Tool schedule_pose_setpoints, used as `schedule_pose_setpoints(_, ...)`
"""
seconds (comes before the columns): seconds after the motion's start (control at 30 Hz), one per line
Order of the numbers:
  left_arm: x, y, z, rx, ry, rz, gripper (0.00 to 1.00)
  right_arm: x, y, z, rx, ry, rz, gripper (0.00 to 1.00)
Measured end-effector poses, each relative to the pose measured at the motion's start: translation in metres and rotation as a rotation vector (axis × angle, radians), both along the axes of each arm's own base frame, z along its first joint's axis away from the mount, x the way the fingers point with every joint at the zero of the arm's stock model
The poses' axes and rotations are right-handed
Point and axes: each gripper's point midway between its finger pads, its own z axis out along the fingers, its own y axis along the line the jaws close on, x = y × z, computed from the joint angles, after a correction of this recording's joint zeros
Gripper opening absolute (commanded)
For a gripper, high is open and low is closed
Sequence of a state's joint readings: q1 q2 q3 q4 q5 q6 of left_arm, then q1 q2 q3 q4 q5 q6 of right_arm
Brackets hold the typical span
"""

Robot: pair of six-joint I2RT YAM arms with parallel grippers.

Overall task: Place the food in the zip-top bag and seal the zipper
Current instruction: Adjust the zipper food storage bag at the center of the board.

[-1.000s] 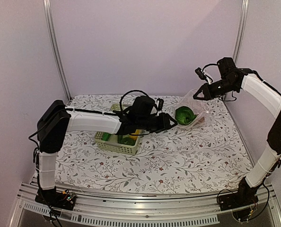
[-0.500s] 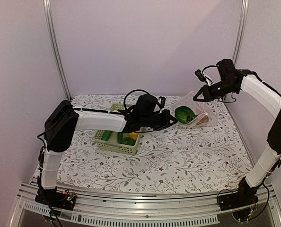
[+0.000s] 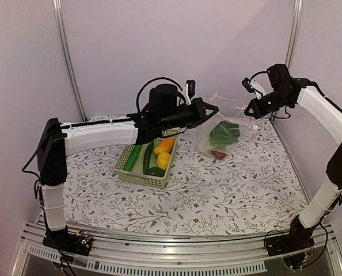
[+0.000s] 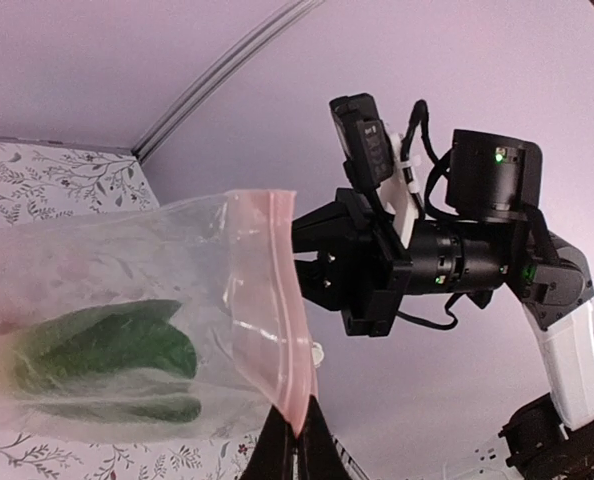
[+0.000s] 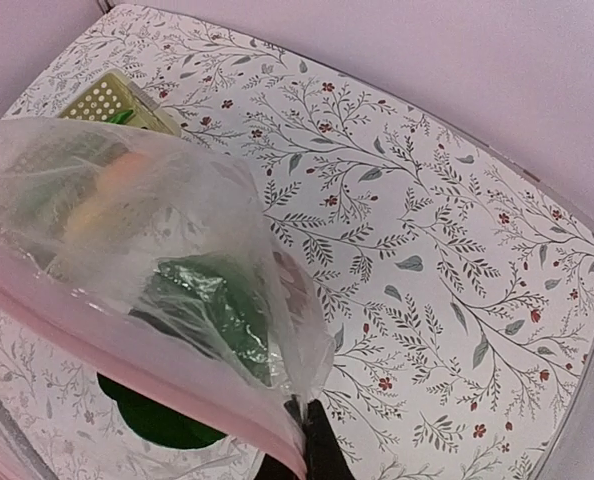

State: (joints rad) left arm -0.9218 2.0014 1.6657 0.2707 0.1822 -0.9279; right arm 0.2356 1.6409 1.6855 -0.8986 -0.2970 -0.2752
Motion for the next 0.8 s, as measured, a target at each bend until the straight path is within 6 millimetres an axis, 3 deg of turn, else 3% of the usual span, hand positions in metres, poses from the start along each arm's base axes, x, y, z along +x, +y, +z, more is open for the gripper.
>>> schedule_pose_setpoints(0.1,0.005,-0.011,0.018,-0.040,-0.019,-0.025,0.00,0.007,-0.005,0.017,-0.021,-0.051,-0.025,0.00)
schedule_pose_setpoints(0.17,0.011,-0.020,0.017,-0.051,-0.019,-0.043,0.00,0.011,-0.009,0.030,-0.035,-0.087,-0.043,0.00)
schedule_pose_setpoints(0.33,0.028,-0.036,-0.034,0.012,0.029,-0.049,0.00,0.022,-0.020,0.068,-0.067,-0.201,-0.097,0.00)
schedule_pose_setpoints(0.4,0.033,-0.037,-0.050,0.044,0.034,-0.041,0.00,0.025,-0.022,0.071,-0.073,-0.221,-0.106,0.00)
schedule_pose_setpoints(0.43,0.035,-0.036,-0.055,0.060,0.034,-0.034,0.00,0.025,-0.022,0.070,-0.075,-0.221,-0.107,0.00)
schedule_pose_setpoints(0.5,0.038,-0.034,-0.056,0.071,0.028,-0.026,0.12,0.025,-0.022,0.061,-0.077,-0.211,-0.104,0.00)
schedule_pose_setpoints(0.63,0.044,-0.035,-0.053,0.063,0.023,-0.040,0.34,0.017,-0.019,0.018,-0.083,-0.120,-0.081,0.00)
schedule_pose_setpoints(0.7,0.045,-0.034,-0.061,0.081,0.032,-0.053,0.46,0.009,-0.018,-0.009,-0.090,-0.054,-0.066,0.00)
schedule_pose_setpoints(0.8,0.038,-0.027,-0.084,0.151,0.023,-0.063,0.56,0.002,-0.013,-0.026,-0.085,-0.008,-0.043,0.00)
